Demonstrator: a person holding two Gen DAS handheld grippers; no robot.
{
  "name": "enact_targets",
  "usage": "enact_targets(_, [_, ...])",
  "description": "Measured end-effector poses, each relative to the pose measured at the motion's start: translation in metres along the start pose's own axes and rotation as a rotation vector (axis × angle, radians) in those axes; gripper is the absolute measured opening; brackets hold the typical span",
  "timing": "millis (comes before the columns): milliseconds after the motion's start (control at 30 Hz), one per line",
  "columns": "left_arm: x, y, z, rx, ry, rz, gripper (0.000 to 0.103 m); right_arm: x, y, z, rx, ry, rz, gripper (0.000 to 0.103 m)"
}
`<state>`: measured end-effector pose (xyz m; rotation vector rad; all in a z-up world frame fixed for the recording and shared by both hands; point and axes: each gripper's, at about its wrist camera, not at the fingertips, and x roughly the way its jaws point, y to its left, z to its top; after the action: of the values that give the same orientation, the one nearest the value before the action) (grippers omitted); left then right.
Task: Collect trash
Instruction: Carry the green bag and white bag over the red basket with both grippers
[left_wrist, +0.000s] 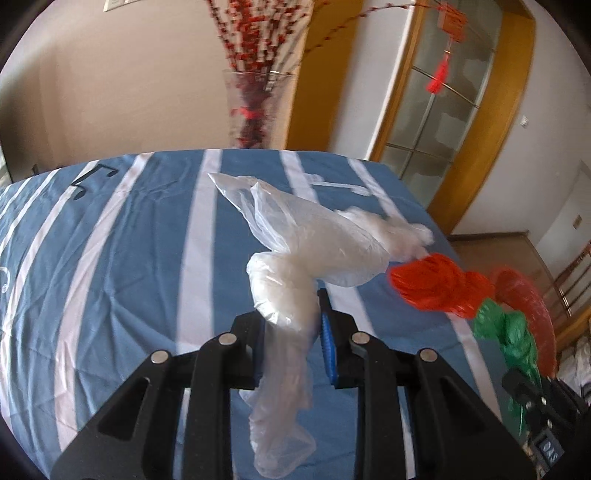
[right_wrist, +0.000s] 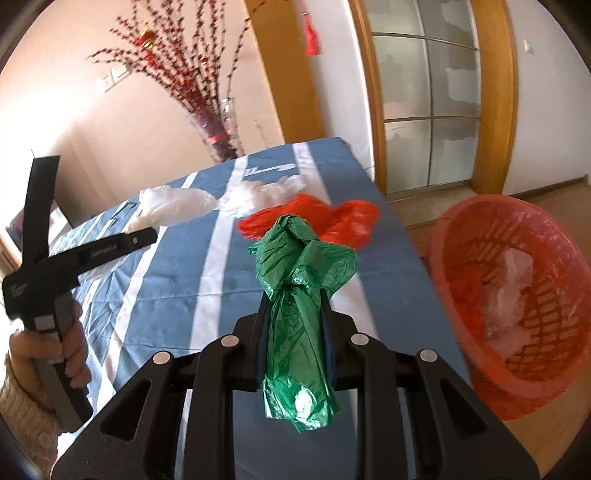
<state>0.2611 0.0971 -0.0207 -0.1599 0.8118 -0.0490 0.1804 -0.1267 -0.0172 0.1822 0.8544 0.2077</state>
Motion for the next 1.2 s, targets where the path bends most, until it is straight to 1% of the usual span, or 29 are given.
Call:
enact_targets(367, [-0.012, -0.058, -0.016, 0.084, 0.016, -0.111, 0.025, -0.022, -0.048, -0.003, 0.072, -0.039, -0.071, 0.024])
enact_targets(733, [-0.019, -0.106, -0.025, 0.138, 0.025, -0.209, 0.025, -0.042, -0.091, -0.002, 0.148, -0.094, -0.141, 0.024])
enact_targets(1200, [-0.012, -0.172, -0.036, 0.191, 0.056, -0.317, 0.026, -0.065, -0.133, -0.001, 0.22, -0.151, -0.183, 0.024])
